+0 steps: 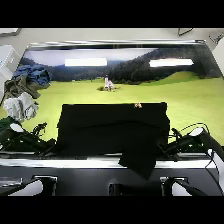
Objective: Fold the clothes and pants, and hang the long-sleeved shirts on hangers.
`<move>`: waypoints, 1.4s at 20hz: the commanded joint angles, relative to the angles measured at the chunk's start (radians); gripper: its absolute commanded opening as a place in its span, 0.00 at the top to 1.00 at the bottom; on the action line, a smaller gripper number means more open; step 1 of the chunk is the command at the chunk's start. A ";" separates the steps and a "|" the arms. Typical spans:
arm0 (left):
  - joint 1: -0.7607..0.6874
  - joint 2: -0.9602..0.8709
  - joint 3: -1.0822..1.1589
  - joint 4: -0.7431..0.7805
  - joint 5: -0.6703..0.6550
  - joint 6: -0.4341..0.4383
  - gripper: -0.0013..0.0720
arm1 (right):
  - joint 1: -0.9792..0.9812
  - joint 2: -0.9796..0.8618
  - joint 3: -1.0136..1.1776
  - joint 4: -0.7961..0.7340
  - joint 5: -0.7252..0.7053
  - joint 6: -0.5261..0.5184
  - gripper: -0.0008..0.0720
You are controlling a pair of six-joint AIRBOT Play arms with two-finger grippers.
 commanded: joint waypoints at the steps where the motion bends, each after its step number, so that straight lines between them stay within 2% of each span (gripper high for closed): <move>1: 0.001 0.006 0.035 -0.005 -0.036 0.007 0.95 | 0.001 0.001 0.056 0.021 0.072 -0.040 0.93; 4: 0.000 0.006 0.150 -0.047 -0.059 -0.009 0.95 | 0.001 0.000 0.262 0.024 0.082 -0.012 0.93; 7: -0.005 -0.027 0.292 -0.165 -0.015 -0.014 0.95 | 0.001 -0.043 0.478 0.055 0.048 0.013 0.93; 10: -0.051 -0.141 0.465 -0.212 0.011 -0.068 0.95 | 0.026 -0.167 0.650 0.088 0.027 0.020 0.93; 13: -0.106 -0.282 0.626 -0.212 0.011 -0.141 0.95 | 0.114 -0.303 0.774 0.091 -0.074 0.024 0.93; 16: -0.132 -0.396 0.774 -0.212 0.011 -0.171 0.95 | 0.152 -0.426 0.863 0.095 -0.157 0.078 0.93; 19: -0.140 -0.496 0.903 -0.214 0.011 -0.186 0.95 | 0.151 -0.478 0.879 0.120 -0.226 0.086 0.93; 22: -0.148 -0.568 0.934 -0.214 0.010 -0.187 0.95 | 0.155 -0.499 0.879 0.133 -0.246 0.086 0.93; 24: -0.148 -0.612 0.932 -0.214 -0.008 -0.229 0.93 | 0.156 -0.517 0.879 0.136 -0.241 0.087 0.93; 25: -0.148 -0.625 0.932 -0.214 -0.023 -0.250 0.76 | 0.156 -0.521 0.879 0.138 -0.234 0.087 0.93; 26: -0.146 -0.628 0.933 -0.215 -0.039 -0.255 0.49 | 0.155 -0.520 0.880 0.145 -0.228 0.089 0.93; 27: -0.141 -0.624 0.940 -0.214 -0.064 -0.251 0.25 | 0.147 -0.520 0.893 0.161 -0.203 0.091 0.88; 28: -0.130 -0.622 0.961 -0.214 -0.111 -0.233 0.16 | 0.128 -0.520 0.926 0.169 -0.151 0.090 0.68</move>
